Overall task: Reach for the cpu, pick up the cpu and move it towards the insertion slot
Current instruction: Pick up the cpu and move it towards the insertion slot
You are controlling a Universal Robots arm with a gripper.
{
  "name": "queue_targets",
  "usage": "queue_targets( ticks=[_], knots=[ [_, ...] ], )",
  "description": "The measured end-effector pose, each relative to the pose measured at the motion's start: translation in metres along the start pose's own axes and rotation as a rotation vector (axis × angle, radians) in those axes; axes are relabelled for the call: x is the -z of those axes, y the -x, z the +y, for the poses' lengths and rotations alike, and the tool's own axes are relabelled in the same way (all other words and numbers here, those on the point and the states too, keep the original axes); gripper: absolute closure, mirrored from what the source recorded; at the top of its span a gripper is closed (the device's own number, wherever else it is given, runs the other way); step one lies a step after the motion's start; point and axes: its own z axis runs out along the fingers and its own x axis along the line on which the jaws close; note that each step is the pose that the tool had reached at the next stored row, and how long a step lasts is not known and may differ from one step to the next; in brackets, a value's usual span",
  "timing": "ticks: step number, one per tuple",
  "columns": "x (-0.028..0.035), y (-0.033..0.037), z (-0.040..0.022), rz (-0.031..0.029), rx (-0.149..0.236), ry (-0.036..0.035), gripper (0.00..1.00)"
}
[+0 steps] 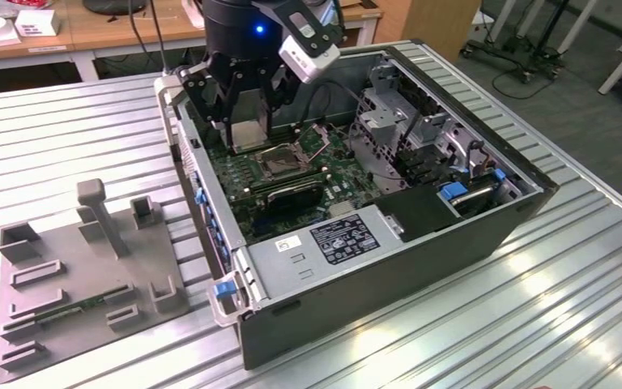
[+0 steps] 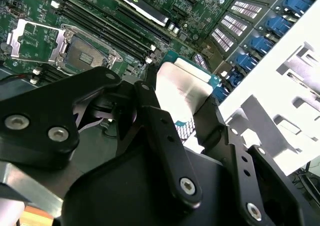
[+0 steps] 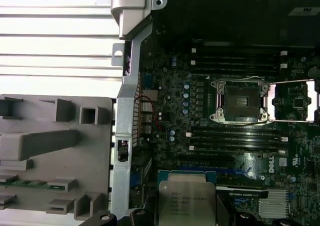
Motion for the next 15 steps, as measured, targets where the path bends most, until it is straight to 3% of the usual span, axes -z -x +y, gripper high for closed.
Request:
queue_targets(
  ticks=[15],
  knots=[
    [-0.0016,0.0194,-0.0007,0.0000,0.000,0.0000,0.46]
  ],
)
